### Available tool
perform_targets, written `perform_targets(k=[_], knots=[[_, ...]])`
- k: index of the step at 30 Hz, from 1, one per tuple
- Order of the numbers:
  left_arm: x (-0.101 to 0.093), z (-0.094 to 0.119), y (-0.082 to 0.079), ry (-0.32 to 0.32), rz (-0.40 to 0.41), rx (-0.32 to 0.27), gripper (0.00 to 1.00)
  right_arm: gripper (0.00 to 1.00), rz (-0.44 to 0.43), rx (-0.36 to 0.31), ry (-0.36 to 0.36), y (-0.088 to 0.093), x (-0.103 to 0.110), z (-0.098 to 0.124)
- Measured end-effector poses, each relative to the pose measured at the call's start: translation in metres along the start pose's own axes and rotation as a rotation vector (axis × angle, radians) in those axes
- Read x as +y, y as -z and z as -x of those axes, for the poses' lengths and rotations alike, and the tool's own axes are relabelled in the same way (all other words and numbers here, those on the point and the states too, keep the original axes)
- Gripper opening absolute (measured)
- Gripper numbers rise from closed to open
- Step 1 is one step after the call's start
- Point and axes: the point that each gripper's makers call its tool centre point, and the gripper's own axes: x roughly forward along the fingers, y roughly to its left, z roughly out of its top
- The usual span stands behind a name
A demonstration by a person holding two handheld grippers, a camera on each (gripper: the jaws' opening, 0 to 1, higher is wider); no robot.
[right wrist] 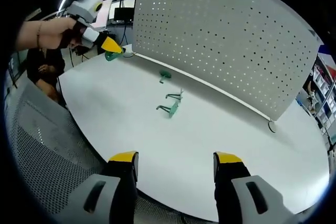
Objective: Insert the hook assembly into the mounting plate slot until the hook locks in place.
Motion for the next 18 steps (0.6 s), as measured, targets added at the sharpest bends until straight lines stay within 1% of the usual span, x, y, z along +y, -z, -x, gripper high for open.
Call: perform_targets(k=[3, 5, 10, 14, 15, 18], knots=[[-0.008, 0.001, -0.009, 0.010, 0.007, -0.028, 0.01, 0.54, -0.007, 0.000, -0.003, 0.000, 0.000, 0.000], [-0.012, 0.001, -0.012, 0.016, 0.007, -0.039, 0.01, 0.54, -0.015, 0.000, -0.008, 0.000, 0.001, 0.000], [-0.027, 0.002, -0.015, 0.047, 0.039, -0.073, 0.01, 0.54, -0.019, 0.005, -0.022, 0.001, 0.003, -0.001], [-0.035, 0.003, -0.015, 0.057, 0.042, -0.090, 0.01, 0.54, -0.024, -0.003, -0.034, -0.002, 0.005, 0.001], [-0.037, 0.003, -0.015, 0.064, 0.053, -0.096, 0.01, 0.53, -0.029, -0.008, -0.041, -0.004, 0.005, 0.002], [-0.043, 0.002, -0.012, 0.081, 0.093, -0.108, 0.01, 0.49, -0.070, -0.056, -0.070, -0.017, 0.007, 0.006]])
